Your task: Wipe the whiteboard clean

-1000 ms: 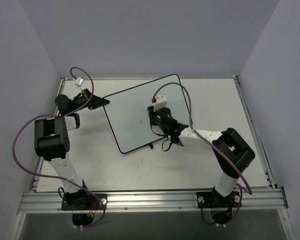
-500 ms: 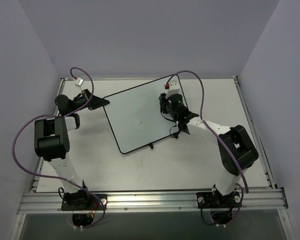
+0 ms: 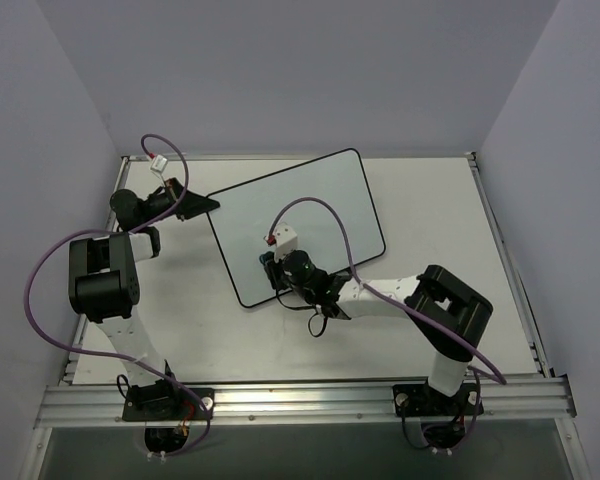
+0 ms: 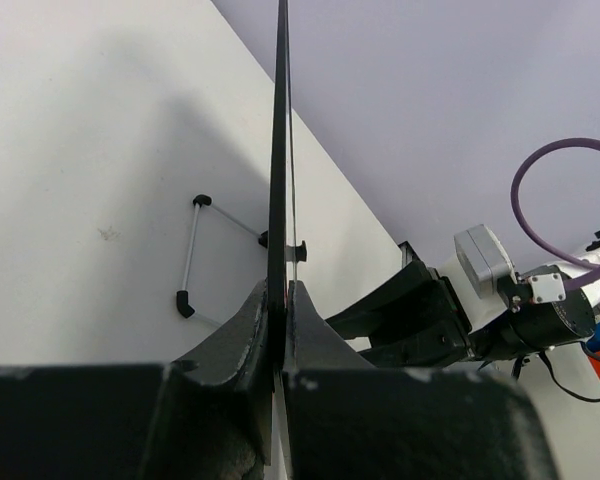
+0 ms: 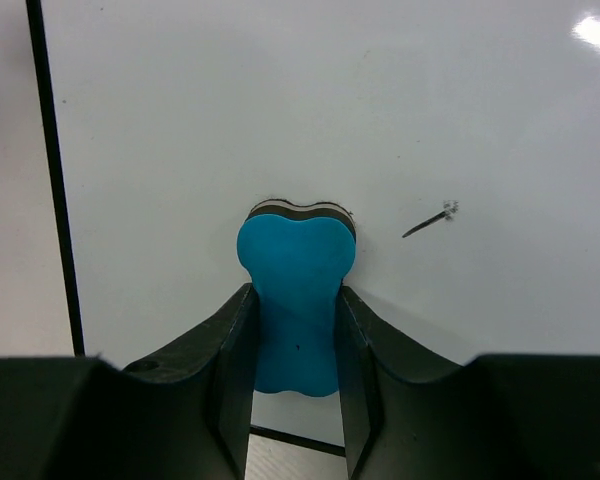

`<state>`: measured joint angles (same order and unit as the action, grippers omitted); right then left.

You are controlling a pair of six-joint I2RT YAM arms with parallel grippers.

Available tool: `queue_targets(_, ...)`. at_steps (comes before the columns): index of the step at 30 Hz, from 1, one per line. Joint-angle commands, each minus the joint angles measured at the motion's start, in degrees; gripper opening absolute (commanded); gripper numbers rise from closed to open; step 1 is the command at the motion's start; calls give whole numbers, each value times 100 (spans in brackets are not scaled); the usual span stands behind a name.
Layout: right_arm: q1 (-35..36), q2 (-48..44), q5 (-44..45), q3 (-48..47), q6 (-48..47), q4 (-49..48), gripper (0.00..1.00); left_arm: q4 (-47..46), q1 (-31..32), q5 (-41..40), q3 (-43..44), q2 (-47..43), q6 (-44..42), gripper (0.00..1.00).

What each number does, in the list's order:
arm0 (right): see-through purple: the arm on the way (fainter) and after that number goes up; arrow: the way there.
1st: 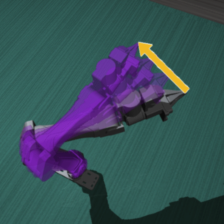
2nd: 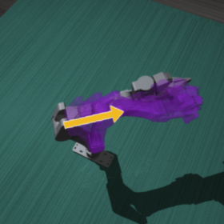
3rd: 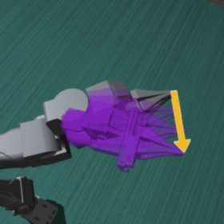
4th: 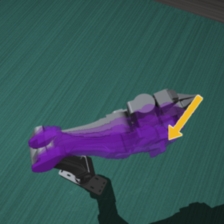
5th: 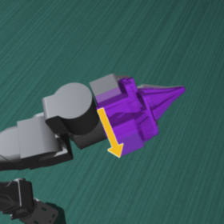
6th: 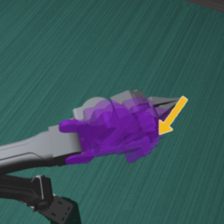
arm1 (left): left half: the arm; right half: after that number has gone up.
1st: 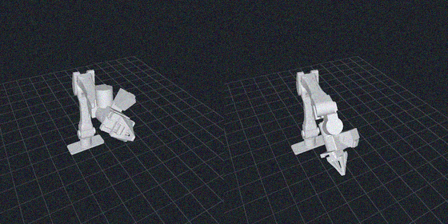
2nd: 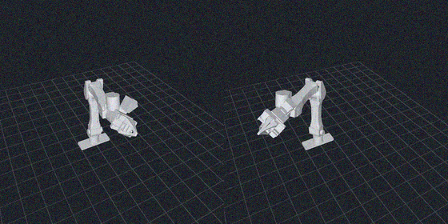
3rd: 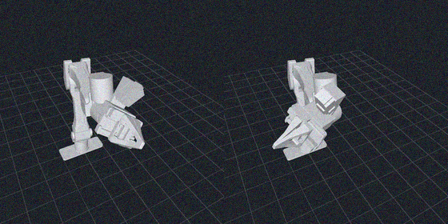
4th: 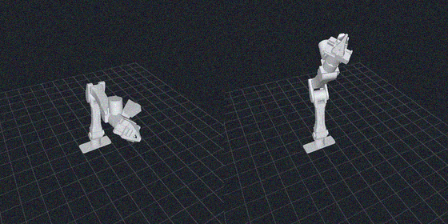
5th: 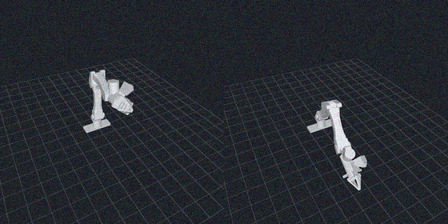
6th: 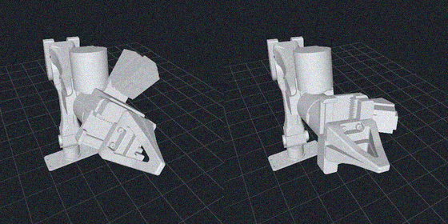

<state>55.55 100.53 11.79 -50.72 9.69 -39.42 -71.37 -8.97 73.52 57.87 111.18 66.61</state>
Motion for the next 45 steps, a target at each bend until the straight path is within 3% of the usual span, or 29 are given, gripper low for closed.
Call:
queue_targets(1, -132, 37, 982, 167, 173, -374, 0, -1045, 106, 286, 93, -289, -359, 2)
queue_targets(11, -1406, -464, 869, 169, 472, 601, 0, -1054, 106, 286, 102, -272, -359, 2)
queue_targets(16, -1345, -447, 842, 18, 498, 770, 0, -1045, 106, 286, 102, -263, -368, 2)
queue_targets(24, -99, 63, 1123, -544, 464, 778, 0, -1054, 115, 295, 102, -281, -368, 2)
queue_targets(29, 61, 300, 1062, -693, 393, 444, 0, -1045, 141, 304, 84, -298, -377, 2)
queue_targets(45, -1142, 89, 1053, -1001, -3, 1068, 0, -1045, 150, 304, 67, -342, -377, 2)
